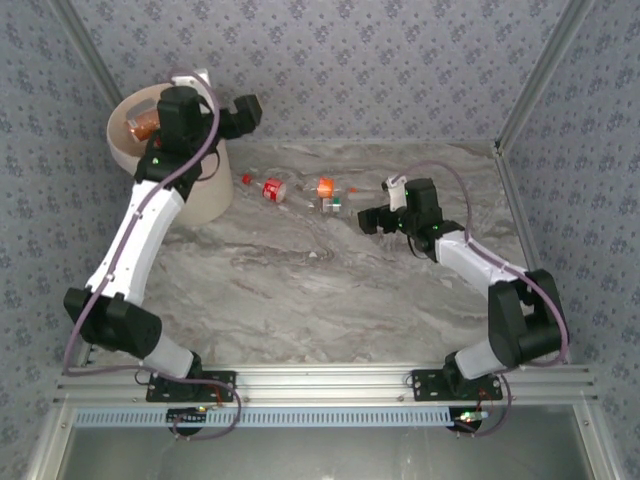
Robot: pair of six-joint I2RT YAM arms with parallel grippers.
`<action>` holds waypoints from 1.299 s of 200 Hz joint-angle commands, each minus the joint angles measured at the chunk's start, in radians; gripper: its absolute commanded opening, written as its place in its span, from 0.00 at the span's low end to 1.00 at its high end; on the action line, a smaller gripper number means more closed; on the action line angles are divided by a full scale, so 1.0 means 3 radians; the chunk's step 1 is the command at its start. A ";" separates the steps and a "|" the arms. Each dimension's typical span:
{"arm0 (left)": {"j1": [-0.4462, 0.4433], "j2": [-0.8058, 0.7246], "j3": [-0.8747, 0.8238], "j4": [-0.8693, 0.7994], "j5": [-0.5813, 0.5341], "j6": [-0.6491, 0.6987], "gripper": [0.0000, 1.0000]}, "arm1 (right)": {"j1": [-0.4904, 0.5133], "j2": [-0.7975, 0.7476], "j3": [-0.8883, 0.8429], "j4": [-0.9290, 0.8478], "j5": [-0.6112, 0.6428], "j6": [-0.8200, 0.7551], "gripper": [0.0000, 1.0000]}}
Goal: Put the plastic bottles in the bin
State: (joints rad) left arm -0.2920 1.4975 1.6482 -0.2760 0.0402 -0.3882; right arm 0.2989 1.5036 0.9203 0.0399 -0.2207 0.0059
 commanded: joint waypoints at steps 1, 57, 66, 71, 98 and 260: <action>-0.0098 -0.0269 -0.0402 0.0454 0.0237 0.0071 0.98 | -0.0109 0.0229 0.0294 -0.0261 -0.0566 -0.0432 1.00; -0.0220 -0.0788 -0.1551 0.1121 0.0622 -0.0476 0.98 | -0.0209 0.0942 0.1271 -0.1009 -0.0877 -0.1540 1.00; -0.0242 -0.0833 -0.1647 0.1130 0.0692 -0.0480 0.98 | -0.0204 0.1079 0.1453 -0.1220 -0.0889 -0.1762 1.00; -0.0255 -0.0853 -0.1688 0.1118 0.0739 -0.0469 0.98 | -0.0205 0.1149 0.1553 -0.1304 -0.0890 -0.1870 1.00; -0.0295 -0.0977 -0.1870 0.0874 0.0806 -0.0373 0.98 | -0.0195 0.1496 0.2028 -0.1727 -0.0849 -0.2349 1.00; -0.0295 -0.1050 -0.2321 0.0883 0.0423 -0.0464 0.98 | 0.0009 0.2165 0.2576 -0.2418 -0.0382 -0.3206 0.91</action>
State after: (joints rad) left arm -0.3782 1.1770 0.9463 -0.0284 0.1833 -0.5182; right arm 0.2852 2.2303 1.7683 -0.6815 -0.3080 -0.9337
